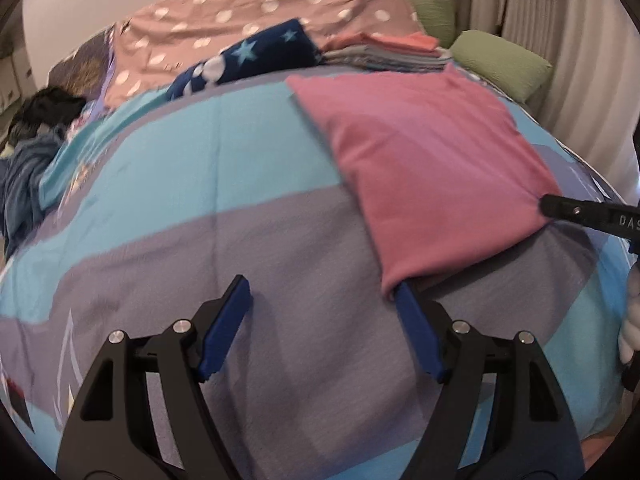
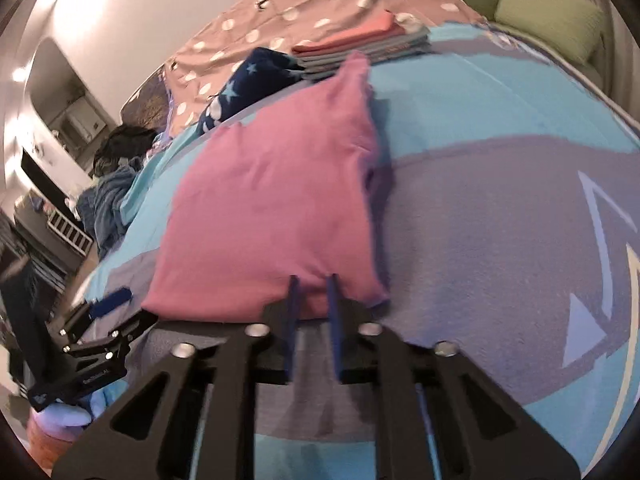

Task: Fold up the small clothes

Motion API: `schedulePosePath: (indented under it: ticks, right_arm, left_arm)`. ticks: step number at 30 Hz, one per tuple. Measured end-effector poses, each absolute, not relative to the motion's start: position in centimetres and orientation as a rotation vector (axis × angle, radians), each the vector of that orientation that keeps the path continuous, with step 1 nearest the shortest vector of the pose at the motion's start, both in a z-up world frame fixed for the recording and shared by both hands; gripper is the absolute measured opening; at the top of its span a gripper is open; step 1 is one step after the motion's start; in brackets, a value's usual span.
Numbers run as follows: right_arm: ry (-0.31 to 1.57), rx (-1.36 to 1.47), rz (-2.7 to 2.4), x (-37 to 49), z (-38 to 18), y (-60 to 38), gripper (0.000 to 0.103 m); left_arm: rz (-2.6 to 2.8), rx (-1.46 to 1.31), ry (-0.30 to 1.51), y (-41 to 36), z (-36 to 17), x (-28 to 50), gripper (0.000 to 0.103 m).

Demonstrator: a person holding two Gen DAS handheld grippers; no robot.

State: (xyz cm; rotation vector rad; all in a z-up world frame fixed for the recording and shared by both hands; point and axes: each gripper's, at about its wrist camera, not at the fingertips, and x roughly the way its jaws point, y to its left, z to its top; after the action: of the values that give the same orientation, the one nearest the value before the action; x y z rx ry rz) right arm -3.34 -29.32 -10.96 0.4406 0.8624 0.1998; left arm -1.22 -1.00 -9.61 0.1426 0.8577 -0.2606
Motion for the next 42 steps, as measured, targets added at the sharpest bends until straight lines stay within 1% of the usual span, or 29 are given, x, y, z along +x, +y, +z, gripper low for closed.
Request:
schedulePosePath:
  ticks: [1,5,8,9,10,12,13,14,16,18,19,21,24,26,27,32,35,36,37,38,39,40,42]
  right_arm:
    - [0.860,0.444,0.194,-3.4,-10.9,-29.5,0.005]
    - [0.850,0.403,0.148,-3.3,-10.3,-29.7,0.009]
    - [0.837,0.472,0.230,-3.1,-9.6,-30.2,0.010]
    - [0.823,0.466,0.250,-2.9,-9.1,-29.9,0.010]
    - [0.807,0.449,0.264,-2.7,-8.6,-29.7,0.010]
    - [0.772,0.411,0.295,-2.0,-7.5,-29.0,0.010]
    - [0.750,0.399,0.320,-1.6,-7.1,-28.7,0.011]
    - [0.744,0.396,0.328,-1.2,-7.1,-28.5,0.012]
    - [0.786,0.389,0.283,0.3,-8.3,-28.6,0.021]
    - [0.884,0.376,0.183,1.4,-10.7,-29.4,0.020]
    - [0.888,0.418,0.196,1.4,-11.9,-30.1,0.016]
    - [0.866,0.492,0.239,0.9,-11.9,-31.2,0.016]
    - [0.863,0.479,0.239,0.9,-11.0,-31.4,0.016]
    - [0.833,0.451,0.245,0.8,-10.0,-31.3,0.017]
    - [0.814,0.442,0.262,0.9,-9.4,-31.2,0.017]
    - [0.775,0.401,0.276,3.4,-7.6,-30.9,0.017]
    - [0.771,0.406,0.279,5.5,-7.6,-31.1,0.018]
    - [0.784,0.400,0.272,6.5,-8.2,-31.2,0.023]
    - [0.803,0.384,0.250,7.0,-8.7,-31.2,0.028]
    - [0.853,0.346,0.181,8.0,-10.1,-31.4,0.028]
    - [0.898,0.350,0.149,8.7,-11.4,-31.7,0.033]
    - [0.887,0.416,0.171,8.6,-12.2,-32.5,0.033]
    - [0.869,0.482,0.225,8.4,-11.8,-33.4,0.037]
  left_arm:
    - [-0.205,0.166,0.857,-0.6,-9.7,-1.4,0.066]
    - [-0.233,0.099,0.872,1.0,-9.2,-1.7,0.063]
    - [-0.336,-0.002,0.859,1.6,-7.8,-1.8,0.062]
    - [-0.381,-0.028,0.836,1.4,-7.0,-1.7,0.054]
    - [-0.421,-0.044,0.818,0.9,-6.4,-1.5,0.042]
    - [-0.509,-0.071,0.784,-0.4,-5.2,-0.6,0.031]
    - [-0.548,-0.073,0.769,-1.3,-4.8,-0.1,0.030]
    - [-0.575,-0.066,0.759,-2.2,-4.7,0.3,0.030]
    - [-0.583,-0.037,0.819,-4.2,-6.0,1.9,0.030]
    - [-0.517,0.010,0.934,-5.3,-9.4,3.3,0.030]
    - [-0.522,-0.001,0.925,-5.1,-10.1,3.3,0.030]
    - [-0.536,-0.023,0.913,-4.6,-9.6,3.1,0.030]
    - [-0.541,-0.020,0.931,-4.3,-8.9,3.2,0.030]
    - [-0.548,-0.033,0.934,-4.3,-8.4,3.3,0.040]
    - [-0.545,-0.043,0.917,-4.2,-7.8,3.3,0.049]
    - [-0.522,-0.002,0.817,-5.4,-5.1,5.0,0.050]
    - [-0.484,0.015,0.799,-6.4,-5.2,7.4,0.050]
    - [-0.471,0.023,0.810,-6.5,-5.7,8.2,0.053]
    - [-0.435,0.050,0.842,-6.7,-6.9,9.3,0.053]
    - [-0.397,0.070,0.880,-6.7,-8.2,10.1,0.056]
    - [-0.384,0.040,0.940,-6.4,-9.8,11.1,0.066]
    - [-0.399,-0.028,0.948,-5.6,-10.4,11.4,0.067]
    - [-0.423,-0.065,0.946,-4.9,-10.0,11.5,0.066]
